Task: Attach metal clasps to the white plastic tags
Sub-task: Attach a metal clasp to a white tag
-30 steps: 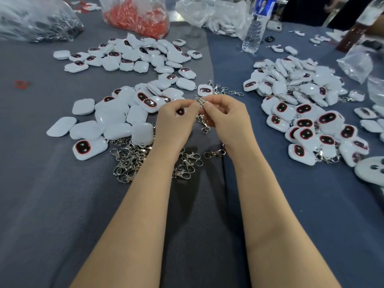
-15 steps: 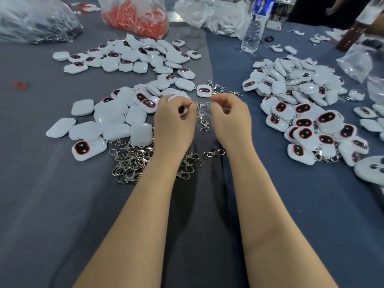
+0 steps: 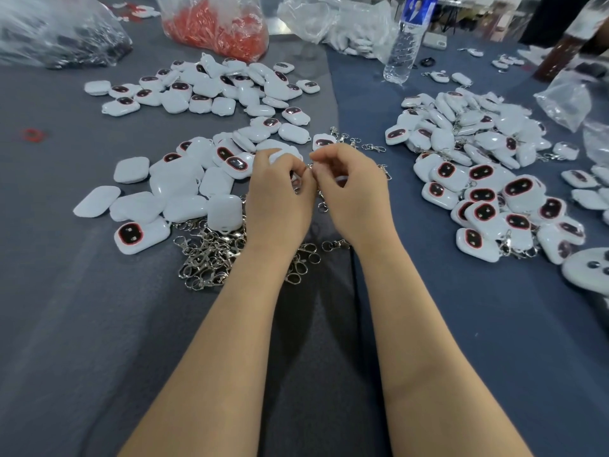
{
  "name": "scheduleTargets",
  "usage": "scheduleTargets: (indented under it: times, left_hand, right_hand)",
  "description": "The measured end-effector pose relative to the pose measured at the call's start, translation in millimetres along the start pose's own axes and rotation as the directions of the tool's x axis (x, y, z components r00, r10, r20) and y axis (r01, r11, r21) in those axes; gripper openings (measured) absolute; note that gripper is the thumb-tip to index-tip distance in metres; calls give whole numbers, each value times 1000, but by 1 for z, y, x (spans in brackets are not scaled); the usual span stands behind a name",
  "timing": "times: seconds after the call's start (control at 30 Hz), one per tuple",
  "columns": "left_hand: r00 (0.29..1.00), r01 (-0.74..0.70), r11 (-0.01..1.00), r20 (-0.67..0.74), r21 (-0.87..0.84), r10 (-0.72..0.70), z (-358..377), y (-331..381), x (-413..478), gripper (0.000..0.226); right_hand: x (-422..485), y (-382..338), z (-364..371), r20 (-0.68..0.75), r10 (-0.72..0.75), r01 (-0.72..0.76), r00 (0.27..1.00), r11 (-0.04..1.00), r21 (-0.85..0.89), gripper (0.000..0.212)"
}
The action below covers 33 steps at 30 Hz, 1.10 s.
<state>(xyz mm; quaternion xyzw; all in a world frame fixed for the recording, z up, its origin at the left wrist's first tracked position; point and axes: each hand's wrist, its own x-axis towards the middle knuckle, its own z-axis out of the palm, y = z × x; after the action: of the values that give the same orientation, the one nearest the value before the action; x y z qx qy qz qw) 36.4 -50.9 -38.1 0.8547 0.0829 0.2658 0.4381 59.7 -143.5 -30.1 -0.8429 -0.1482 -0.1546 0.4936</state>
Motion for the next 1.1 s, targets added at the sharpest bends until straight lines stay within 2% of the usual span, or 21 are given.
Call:
scheduleTargets:
  times: [0.1, 0.27, 0.5, 0.63, 0.7, 0.9, 1.03, 1.1]
  left_hand:
    - [1000, -20, 1000, -17, 13, 20, 0, -1, -1, 13]
    - [998, -31, 999, -55, -20, 30, 1, -1, -1, 7]
    - [996, -86, 995, 1, -46, 86, 2, -1, 1, 6]
    - [995, -101, 994, -14, -49, 100, 2, -2, 1, 7]
    - [995, -103, 993, -21, -56, 102, 1, -2, 1, 7]
    - [997, -73, 997, -3, -40, 73, 2, -3, 1, 6]
    - [998, -63, 997, -8, -39, 62, 1, -3, 0, 8]
    - [998, -67, 997, -2, -27, 67, 1, -3, 0, 9]
  right_hand:
    - [0, 0, 0, 13, -28, 28, 1000, 999, -19, 16]
    - [0, 2, -1, 13, 51, -51, 999, 999, -12, 10]
    - [2, 4, -4, 34, 93, -91, 995, 993, -77, 12]
    - [1, 0, -4, -19, 90, -89, 996, 995, 36, 10]
    - [1, 0, -3, -22, 91, -90, 996, 995, 40, 11]
    - [4, 1, -4, 2, 188, -187, 982, 974, 131, 10]
    - [2, 0, -3, -17, 119, -119, 993, 993, 27, 12]
    - [1, -2, -2, -31, 91, -90, 995, 995, 32, 13]
